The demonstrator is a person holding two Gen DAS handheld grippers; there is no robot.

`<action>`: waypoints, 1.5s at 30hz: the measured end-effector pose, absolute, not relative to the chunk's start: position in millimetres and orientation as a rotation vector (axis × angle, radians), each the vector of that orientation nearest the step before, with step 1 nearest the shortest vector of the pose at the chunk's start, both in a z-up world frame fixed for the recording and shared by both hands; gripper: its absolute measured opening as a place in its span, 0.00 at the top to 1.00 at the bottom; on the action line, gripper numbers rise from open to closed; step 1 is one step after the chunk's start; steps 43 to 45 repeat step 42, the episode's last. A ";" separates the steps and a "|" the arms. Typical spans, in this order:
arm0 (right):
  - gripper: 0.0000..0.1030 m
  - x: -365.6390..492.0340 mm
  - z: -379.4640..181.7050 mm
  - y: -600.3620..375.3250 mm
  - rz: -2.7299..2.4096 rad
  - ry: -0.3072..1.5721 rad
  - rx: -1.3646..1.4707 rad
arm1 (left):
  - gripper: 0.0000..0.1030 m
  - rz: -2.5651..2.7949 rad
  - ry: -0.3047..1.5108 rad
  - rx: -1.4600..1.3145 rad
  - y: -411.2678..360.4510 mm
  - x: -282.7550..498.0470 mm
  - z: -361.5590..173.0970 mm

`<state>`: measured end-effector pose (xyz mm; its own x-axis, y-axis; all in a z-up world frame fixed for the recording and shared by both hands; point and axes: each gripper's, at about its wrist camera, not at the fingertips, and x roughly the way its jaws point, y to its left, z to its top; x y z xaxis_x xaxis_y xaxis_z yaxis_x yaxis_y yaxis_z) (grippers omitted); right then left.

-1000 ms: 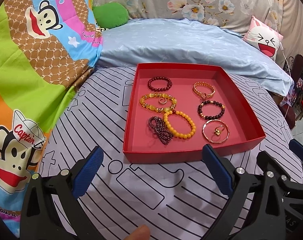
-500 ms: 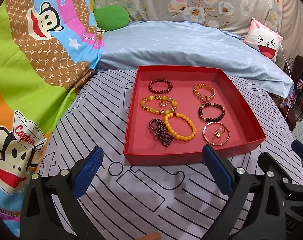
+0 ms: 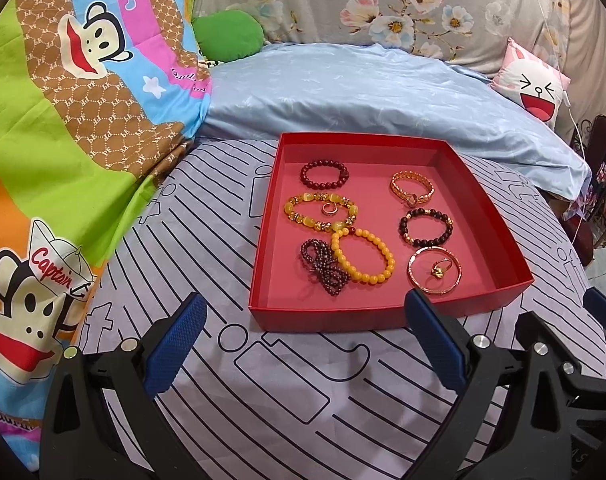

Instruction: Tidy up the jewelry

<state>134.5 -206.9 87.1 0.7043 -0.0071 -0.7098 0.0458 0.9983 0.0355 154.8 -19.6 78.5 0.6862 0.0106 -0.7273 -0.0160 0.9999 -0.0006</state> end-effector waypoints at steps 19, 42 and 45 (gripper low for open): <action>0.06 134.3 83.9 -206.6 -0.035 0.798 0.054 | 0.08 0.020 0.824 -0.001 -20.2 157.6 76.5; 0.06 133.2 82.0 -208.2 -0.038 0.801 0.055 | 0.08 0.035 0.812 0.012 -22.8 155.7 79.8; 0.06 133.2 82.0 -208.2 -0.038 0.801 0.055 | 0.08 0.035 0.812 0.012 -22.8 155.7 79.8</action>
